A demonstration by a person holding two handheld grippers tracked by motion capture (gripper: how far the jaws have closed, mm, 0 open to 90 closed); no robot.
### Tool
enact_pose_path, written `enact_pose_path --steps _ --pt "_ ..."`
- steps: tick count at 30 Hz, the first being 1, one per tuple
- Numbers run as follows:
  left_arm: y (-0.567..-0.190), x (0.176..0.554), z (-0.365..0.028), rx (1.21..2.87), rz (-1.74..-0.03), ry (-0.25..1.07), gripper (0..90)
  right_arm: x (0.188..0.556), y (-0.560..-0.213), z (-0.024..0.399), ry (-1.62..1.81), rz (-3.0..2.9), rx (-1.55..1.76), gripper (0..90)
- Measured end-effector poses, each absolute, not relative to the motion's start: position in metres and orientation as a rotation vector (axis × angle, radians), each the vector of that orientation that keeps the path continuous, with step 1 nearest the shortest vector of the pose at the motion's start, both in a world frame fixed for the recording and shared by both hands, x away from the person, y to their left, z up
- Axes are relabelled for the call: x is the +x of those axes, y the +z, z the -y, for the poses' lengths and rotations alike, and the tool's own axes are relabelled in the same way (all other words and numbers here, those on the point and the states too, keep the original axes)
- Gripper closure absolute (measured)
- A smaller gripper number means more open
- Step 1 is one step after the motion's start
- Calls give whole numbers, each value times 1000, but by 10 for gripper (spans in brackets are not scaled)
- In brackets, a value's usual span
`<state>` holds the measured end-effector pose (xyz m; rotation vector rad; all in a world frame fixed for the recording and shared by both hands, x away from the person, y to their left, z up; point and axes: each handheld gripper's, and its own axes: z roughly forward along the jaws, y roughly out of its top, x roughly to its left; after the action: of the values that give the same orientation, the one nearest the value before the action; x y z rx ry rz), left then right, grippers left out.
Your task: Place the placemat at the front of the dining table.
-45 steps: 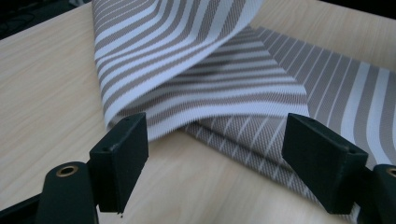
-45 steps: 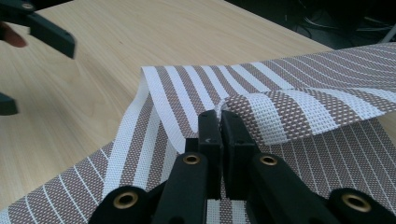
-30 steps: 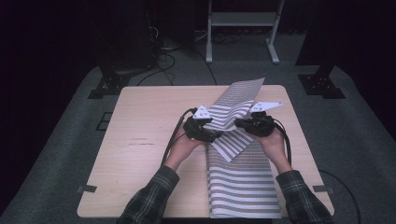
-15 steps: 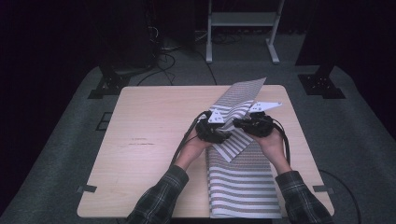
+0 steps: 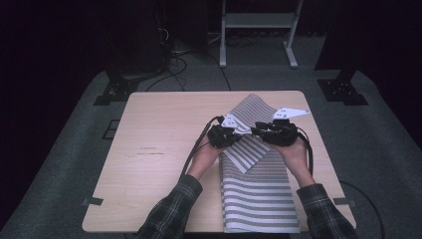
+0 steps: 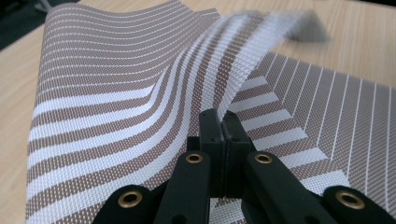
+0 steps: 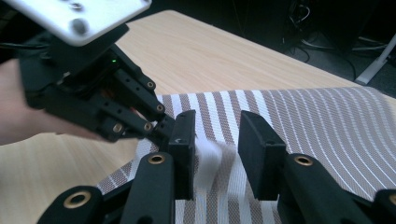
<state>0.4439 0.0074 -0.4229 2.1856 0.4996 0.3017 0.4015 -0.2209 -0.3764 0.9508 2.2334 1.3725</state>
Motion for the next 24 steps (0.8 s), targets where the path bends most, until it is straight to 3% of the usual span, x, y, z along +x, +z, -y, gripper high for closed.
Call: enact_pose_path --steps 8,12,22,24 --pt "-422 449 -14 2140 -563 266 900 386 -394 236 1349 -2279 986 643" --pt "-423 449 -14 2136 -568 265 900 381 -430 228 1314 -2392 1020 568" --pt "-420 450 -17 2128 -589 266 900 379 -466 192 1225 -2568 969 420" --pt "-420 450 -17 2122 -589 267 900 379 -471 186 1136 -2589 949 466"
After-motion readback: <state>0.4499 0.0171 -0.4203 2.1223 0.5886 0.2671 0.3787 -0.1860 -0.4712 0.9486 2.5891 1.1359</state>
